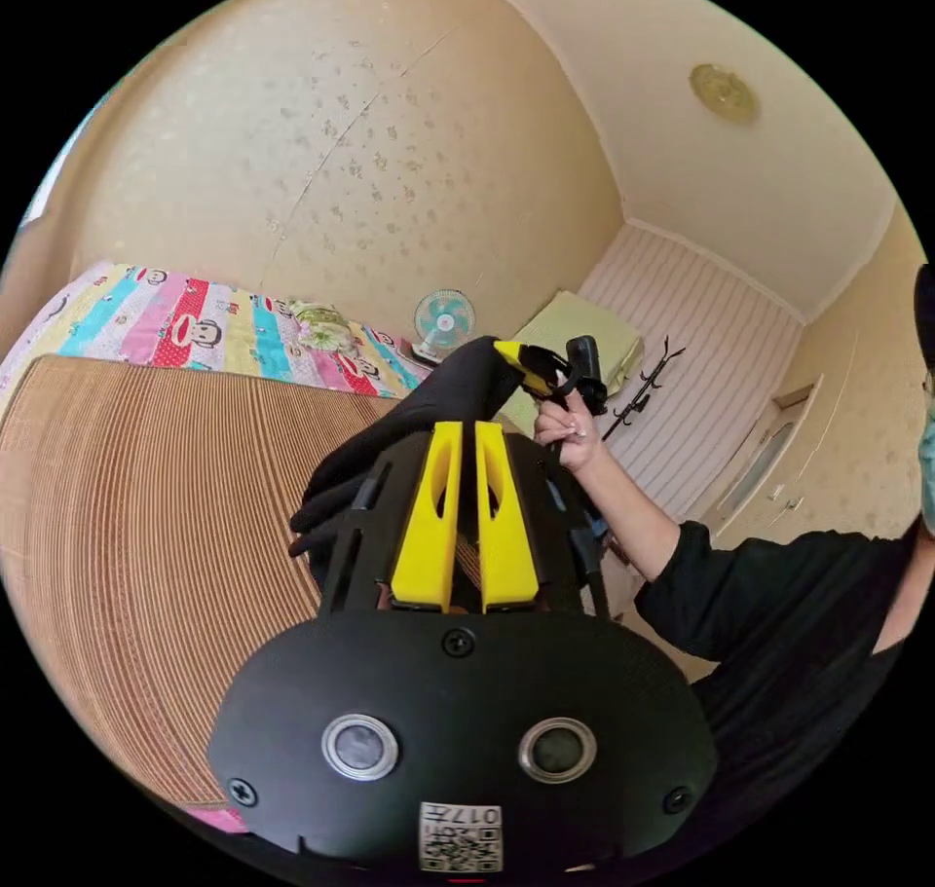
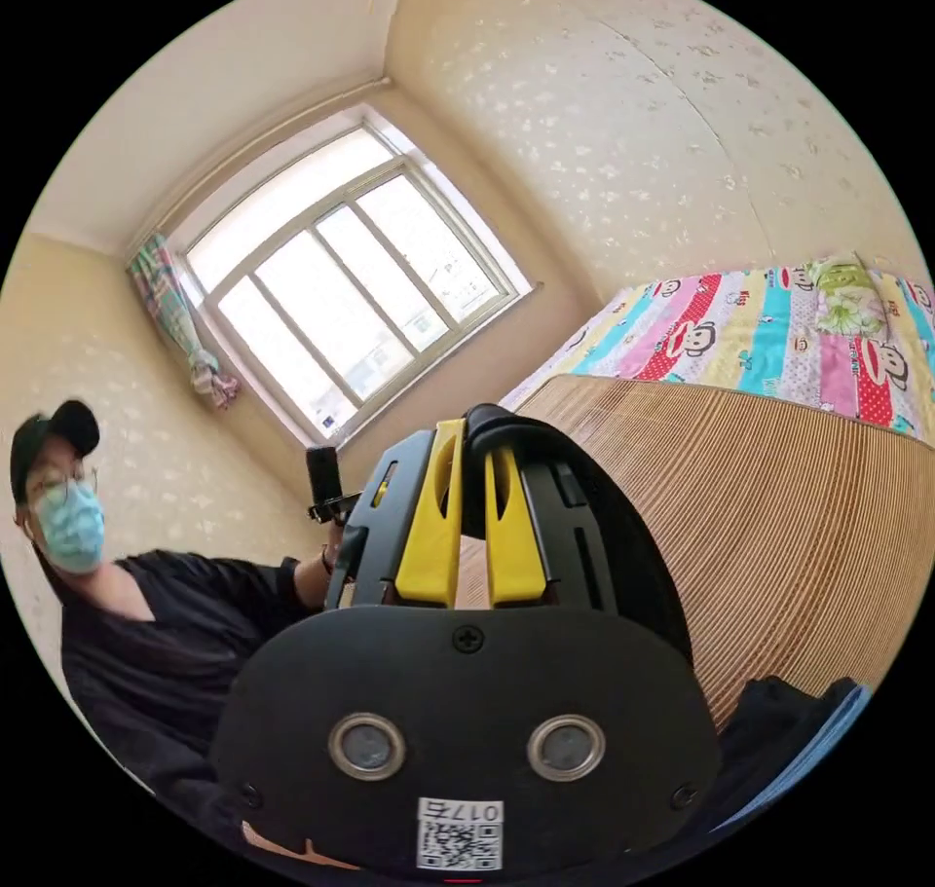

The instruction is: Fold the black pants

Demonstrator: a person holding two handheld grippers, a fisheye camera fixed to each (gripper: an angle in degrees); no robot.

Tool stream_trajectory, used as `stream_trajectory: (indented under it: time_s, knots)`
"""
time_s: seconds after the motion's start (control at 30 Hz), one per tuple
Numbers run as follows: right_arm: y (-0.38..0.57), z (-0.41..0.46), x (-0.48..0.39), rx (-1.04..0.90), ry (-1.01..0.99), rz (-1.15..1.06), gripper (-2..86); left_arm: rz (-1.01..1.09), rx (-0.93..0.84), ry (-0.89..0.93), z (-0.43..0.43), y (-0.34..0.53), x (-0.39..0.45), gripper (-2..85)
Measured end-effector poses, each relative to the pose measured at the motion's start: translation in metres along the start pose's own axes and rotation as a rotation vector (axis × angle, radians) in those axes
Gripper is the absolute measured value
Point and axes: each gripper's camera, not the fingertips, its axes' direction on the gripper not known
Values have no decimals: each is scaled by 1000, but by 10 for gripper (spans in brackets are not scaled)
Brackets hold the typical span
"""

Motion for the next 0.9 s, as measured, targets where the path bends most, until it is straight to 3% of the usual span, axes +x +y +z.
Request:
stream_trajectory:
  time_s: [0.13,0.23,0.27,0.3,0.37,0.47,0.57,0.67,0.73,0.8,0.9]
  knots:
    - [144,3,-21,-106,20,-30,18,-156,-185,62,39,123,-19,42]
    - [263,29,-18,-361,161,275,57,-278,-402,-78,58,192,-23,58]
    - [297,31,-20,-369,238,383,76,-311,-411,-106,55,199,-24,69]
    - [316,19,-27,-232,193,441,83,-337,-388,-117,49,197,-26,78]
    - [322,6,-26,-113,106,530,95,-363,-334,-117,42,179,-29,93]
    - [295,0,-26,-62,301,549,129,-350,-304,-82,59,135,-40,131]
    - [264,-7,-30,20,460,554,146,-335,-388,-59,109,97,-44,146]
    - [250,6,-21,-4,553,569,160,-321,-542,-169,173,84,-31,147]
    - [251,36,8,-147,497,605,158,-302,-624,-293,204,90,-22,145]
    - [253,61,36,-87,278,659,121,-257,-587,-360,212,89,-4,136]
    - [213,103,32,-215,312,548,105,-248,-558,-489,192,80,2,131]
